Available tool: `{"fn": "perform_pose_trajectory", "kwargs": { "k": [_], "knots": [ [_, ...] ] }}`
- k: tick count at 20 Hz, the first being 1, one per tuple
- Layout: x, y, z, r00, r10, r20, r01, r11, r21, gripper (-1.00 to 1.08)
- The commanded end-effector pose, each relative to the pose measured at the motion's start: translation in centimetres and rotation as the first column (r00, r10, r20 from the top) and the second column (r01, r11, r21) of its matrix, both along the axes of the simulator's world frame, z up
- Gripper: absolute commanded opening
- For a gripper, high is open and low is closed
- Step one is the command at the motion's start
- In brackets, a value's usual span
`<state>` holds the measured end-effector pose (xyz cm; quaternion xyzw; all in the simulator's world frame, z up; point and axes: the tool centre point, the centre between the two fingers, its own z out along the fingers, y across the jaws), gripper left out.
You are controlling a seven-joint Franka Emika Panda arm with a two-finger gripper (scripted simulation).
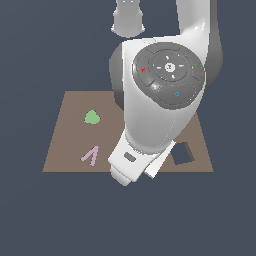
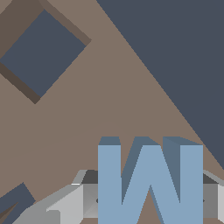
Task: Insert a designated object into the corresponding slot on a board.
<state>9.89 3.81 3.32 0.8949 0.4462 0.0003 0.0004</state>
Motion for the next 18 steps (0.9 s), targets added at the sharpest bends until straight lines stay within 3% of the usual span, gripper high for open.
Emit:
{"fn": "perform_pose_trajectory", "kwargs": {
  "k": [1,5,9,13,18],
  "knots": [
    [-0.1,0.6,0.1,0.994,0.112,0.001,-0.112,0.994,0.0,-1.0],
    [-0.6,1.5,0.1,0.958,0.285,0.001,-0.285,0.958,-0.001,-1.0],
    [-1.2,2.4,0.2,0.893,0.449,0.001,-0.449,0.893,-0.001,-1.0],
    [-1.9,3.1,0.3,0.8,0.599,0.001,-0.599,0.8,-0.001,-1.0],
    [-3.0,3.8,0.4,0.65,0.76,0.001,-0.76,0.65,-0.002,-1.0]
  ]
}}
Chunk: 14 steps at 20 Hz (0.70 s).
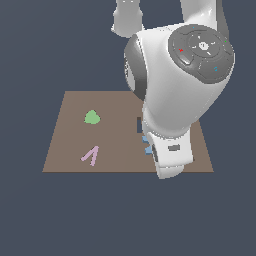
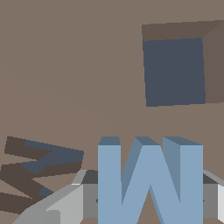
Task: Insert a designated object into the corresponding slot on a board.
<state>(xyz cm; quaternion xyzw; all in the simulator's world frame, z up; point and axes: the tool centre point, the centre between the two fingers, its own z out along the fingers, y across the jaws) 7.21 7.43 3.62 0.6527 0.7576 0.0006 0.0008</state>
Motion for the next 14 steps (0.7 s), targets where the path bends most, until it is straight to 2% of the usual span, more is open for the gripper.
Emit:
{"fn": "perform_pose_trajectory", "kwargs": {
  "k": [1,4,7,10,14],
  "knots": [
    [-0.6,0.3,0.1,0.994,0.112,0.001,-0.112,0.994,0.0,-1.0],
    [-1.3,0.6,0.1,0.971,0.241,0.001,-0.241,0.971,-0.001,-1.0],
    [-2.0,0.7,0.2,0.931,0.364,0.001,-0.364,0.931,-0.001,-1.0],
    [-2.8,0.8,0.2,0.877,0.48,0.001,-0.48,0.877,-0.001,-1.0],
    [-3.8,0.7,0.2,0.784,0.621,0.0,-0.621,0.784,-0.002,-1.0]
  ]
}}
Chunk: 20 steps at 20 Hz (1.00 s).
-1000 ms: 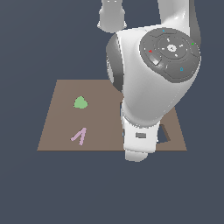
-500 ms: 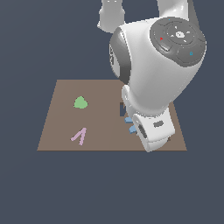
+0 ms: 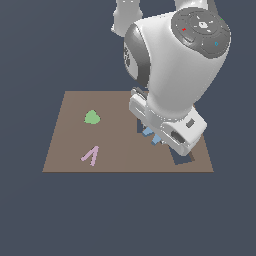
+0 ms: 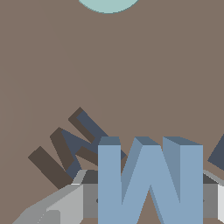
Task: Insert a designated object into the corresponding slot on a board.
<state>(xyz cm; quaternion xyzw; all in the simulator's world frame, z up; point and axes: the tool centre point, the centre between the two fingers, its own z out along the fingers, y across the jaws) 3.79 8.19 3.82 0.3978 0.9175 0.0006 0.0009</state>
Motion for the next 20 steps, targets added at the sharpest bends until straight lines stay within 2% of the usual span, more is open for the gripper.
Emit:
{"fn": "perform_pose_trajectory", "kwargs": {
  "k": [1,5,10,20],
  "knots": [
    [-0.6,-0.1,0.1,0.994,0.107,0.001,-0.107,0.994,0.0,-1.0],
    [-1.5,-0.4,0.1,0.964,0.267,0.0,-0.267,0.964,-0.001,-1.0],
    [-2.5,-0.9,0.2,0.904,0.428,0.0,-0.428,0.904,-0.001,-1.0],
    [-3.5,-1.8,0.2,0.781,0.625,-0.001,-0.625,0.781,-0.002,-1.0]
  ]
}}
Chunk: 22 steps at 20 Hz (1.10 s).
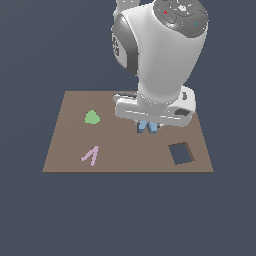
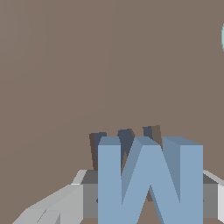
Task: Insert a designated object into the corresponding slot on a board.
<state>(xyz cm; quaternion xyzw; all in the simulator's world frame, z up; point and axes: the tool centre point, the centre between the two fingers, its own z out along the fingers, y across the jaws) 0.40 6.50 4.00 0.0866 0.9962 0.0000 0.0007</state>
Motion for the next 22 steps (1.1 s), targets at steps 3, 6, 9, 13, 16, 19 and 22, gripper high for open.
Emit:
{"fn": "perform_pose_trajectory", "kwargs": {
  "k": [3,6,9,13,16,19,22],
  "knots": [
    [-0.27,-0.33,0.04,0.997,0.073,0.0,-0.073,0.997,0.0,-1.0],
    [-0.38,-0.48,0.04,0.995,0.104,0.0,-0.104,0.995,0.0,-1.0],
    [-0.44,-0.58,0.05,0.992,0.123,0.0,-0.123,0.992,0.0,-1.0],
    [-0.45,-0.62,0.04,0.992,0.129,0.0,-0.129,0.992,0.0,-1.0],
    [-0.42,-0.6,0.04,0.992,0.123,0.0,-0.123,0.992,0.0,-1.0],
    [-0.44,-0.6,-0.03,0.992,0.123,0.0,-0.123,0.992,0.0,-1.0],
    [-0.42,-0.6,-0.75,0.993,0.121,0.0,-0.121,0.993,-0.002,-1.0]
  ]
}}
